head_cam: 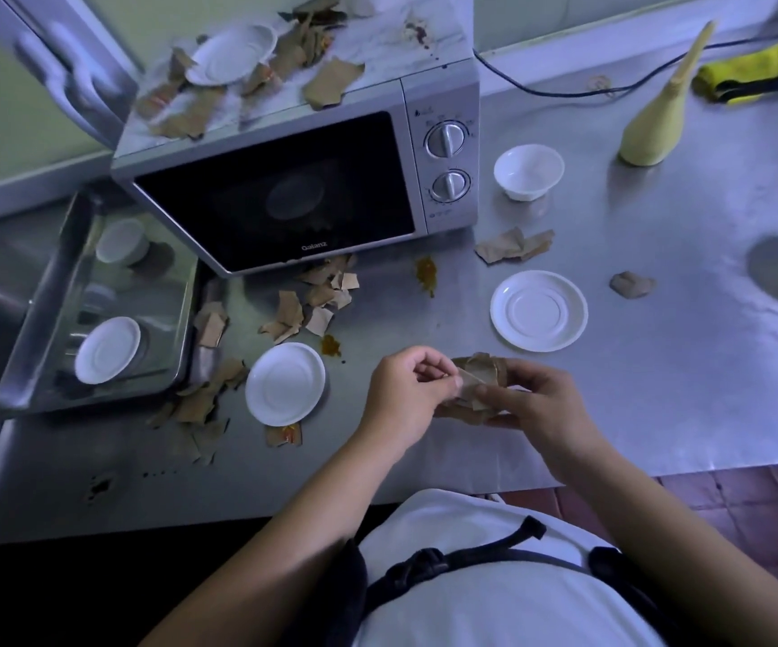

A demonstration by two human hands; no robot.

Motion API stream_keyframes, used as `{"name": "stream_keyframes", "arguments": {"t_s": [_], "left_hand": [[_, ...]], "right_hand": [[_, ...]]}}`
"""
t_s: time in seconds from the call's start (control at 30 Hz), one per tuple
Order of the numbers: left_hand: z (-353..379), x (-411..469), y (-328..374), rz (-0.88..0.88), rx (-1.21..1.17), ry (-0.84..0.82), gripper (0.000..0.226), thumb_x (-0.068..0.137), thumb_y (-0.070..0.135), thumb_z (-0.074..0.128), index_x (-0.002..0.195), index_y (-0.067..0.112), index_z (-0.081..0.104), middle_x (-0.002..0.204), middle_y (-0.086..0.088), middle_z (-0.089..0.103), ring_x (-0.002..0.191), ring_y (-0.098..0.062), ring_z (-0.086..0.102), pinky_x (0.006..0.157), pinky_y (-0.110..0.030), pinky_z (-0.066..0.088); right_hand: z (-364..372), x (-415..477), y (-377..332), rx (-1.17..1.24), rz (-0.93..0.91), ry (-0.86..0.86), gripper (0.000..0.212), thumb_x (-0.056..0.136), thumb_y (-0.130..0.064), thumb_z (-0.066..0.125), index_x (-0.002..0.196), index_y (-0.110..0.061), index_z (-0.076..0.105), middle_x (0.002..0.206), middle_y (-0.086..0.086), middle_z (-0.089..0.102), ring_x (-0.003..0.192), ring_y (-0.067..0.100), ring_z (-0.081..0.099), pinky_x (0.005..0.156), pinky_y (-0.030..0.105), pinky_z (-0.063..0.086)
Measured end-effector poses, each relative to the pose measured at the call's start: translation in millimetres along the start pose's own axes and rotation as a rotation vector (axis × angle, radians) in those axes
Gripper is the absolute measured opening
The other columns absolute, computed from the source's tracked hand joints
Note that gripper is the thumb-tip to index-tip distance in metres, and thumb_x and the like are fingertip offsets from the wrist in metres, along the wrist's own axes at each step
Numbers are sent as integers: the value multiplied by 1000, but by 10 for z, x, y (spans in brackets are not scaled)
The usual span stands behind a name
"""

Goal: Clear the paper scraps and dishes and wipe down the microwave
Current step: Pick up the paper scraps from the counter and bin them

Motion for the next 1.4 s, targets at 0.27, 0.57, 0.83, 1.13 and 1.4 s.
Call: {"name": "stream_keyframes", "arguments": {"t_s": [0.27, 0.57, 0.83, 1.13, 1.4], "left_hand": [[-152, -73, 72, 45, 151, -33, 46, 77, 28, 82, 116, 37, 60, 120, 14, 54, 110, 3, 50, 88, -12, 38], [-23, -208, 26, -98, -156, -322, 14, 84, 4, 74, 93, 15, 71, 87, -9, 72, 80, -19, 66, 75, -32, 57], [2, -90, 93, -174, -393, -151, 14, 86, -6, 67, 91, 6, 61, 91, -15, 72, 81, -26, 69, 64, -29, 58], [133, -34, 164, -210, -426, -154, 14, 87, -4, 66, 98, 4, 61, 103, -18, 74, 90, -27, 73, 66, -29, 58], [79, -7, 64, -215, -449, -133, 13, 86, -5, 66, 96, 3, 62, 104, -20, 74, 92, -30, 74, 63, -28, 57]], "right_hand": [[-132, 36, 58, 20, 39, 27, 13, 81, 11, 67, 94, 11, 70, 93, 24, 72, 76, 38, 68, 72, 47, 62], [-220, -51, 122, 38, 69, -95, 18, 77, -10, 75, 95, -12, 78, 93, 12, 75, 78, 24, 70, 70, 34, 58], [-1196, 421, -172, 78, 127, 296, 11, 87, -16, 73, 95, -9, 73, 82, 7, 70, 81, 26, 68, 74, 35, 57], [-2308, 1447, -352, -910, 151, 609, 54, 84, -45, 69, 133, -27, 57, 136, 7, 41, 123, 28, 51, 109, 35, 40], [-2509, 1510, -176, -689, 81, 677, 10, 84, -19, 71, 81, -10, 74, 84, 8, 64, 74, 24, 60, 71, 30, 46]]}}
Point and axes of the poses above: each hand's wrist, its own x-axis towards the middle knuckle, its own z-axis out of the palm, y = z × x, the point moved 4 cm from there along x, towards the middle knuckle
